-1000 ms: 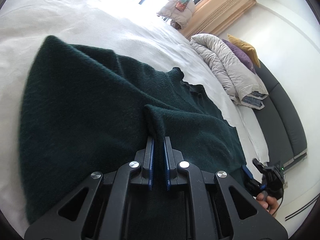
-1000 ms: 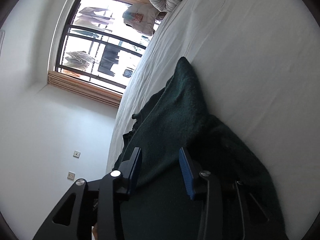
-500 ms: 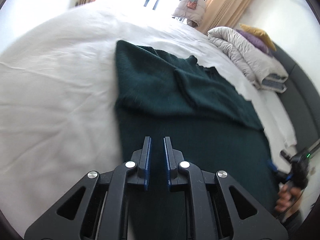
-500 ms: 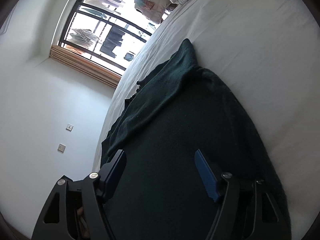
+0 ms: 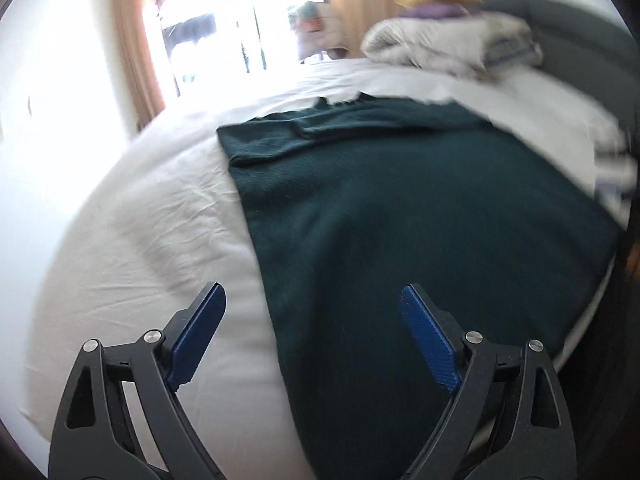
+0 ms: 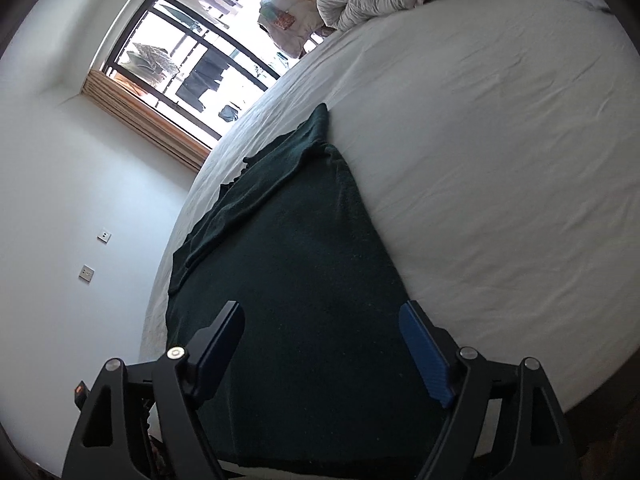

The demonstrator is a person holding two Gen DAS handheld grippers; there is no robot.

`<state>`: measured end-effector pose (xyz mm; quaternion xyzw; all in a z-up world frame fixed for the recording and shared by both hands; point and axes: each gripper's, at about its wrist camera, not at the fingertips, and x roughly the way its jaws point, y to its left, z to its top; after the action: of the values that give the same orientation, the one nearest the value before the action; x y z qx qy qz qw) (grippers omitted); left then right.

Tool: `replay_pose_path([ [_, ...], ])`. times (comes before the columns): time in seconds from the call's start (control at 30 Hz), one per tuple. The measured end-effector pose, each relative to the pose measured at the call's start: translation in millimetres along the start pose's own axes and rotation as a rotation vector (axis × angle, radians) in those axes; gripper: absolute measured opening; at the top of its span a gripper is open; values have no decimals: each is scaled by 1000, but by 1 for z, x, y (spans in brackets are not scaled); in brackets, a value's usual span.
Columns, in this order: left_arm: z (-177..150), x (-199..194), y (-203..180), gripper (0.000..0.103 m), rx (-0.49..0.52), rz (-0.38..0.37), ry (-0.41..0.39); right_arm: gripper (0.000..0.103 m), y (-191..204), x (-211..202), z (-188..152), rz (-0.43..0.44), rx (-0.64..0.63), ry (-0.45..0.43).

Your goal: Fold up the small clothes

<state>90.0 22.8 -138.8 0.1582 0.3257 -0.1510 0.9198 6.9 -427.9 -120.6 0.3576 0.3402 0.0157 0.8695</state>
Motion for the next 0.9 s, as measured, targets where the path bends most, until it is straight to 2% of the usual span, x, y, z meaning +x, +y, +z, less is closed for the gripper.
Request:
replay_pose_path([
  [0.1,-13,-31,-33,90,170,51,-94,82,21,-23,-8,-49,-108,-58],
  [0.13,-21,-42,-49,90,265,86,-133,82,30,-26,-9,-65,-153,-68],
  [0.2,-33,-54,-71,90,392,132,-176,82,56,-34,-24,-128,-318,-93],
  [0.3,-48,-64,-86,90,484,122,-194,82,84,-36,-46,-188,-487,-102],
  [0.4,-70,-73,-100,90,590,150,-189,83,102,-34,-63,-202,-582,-117],
  [0.63,-113,-71,-103,90,725,201,-166,84,114,-23,-85,-204,-647,-86],
  [0.73,-125,-56,-98,91,782,265,-159,84,113,-21,-87,-218,-637,-79],
  [0.9,-137,-49,-95,90,877,315,-216,84,109,-22,-88,-245,-625,-86],
])
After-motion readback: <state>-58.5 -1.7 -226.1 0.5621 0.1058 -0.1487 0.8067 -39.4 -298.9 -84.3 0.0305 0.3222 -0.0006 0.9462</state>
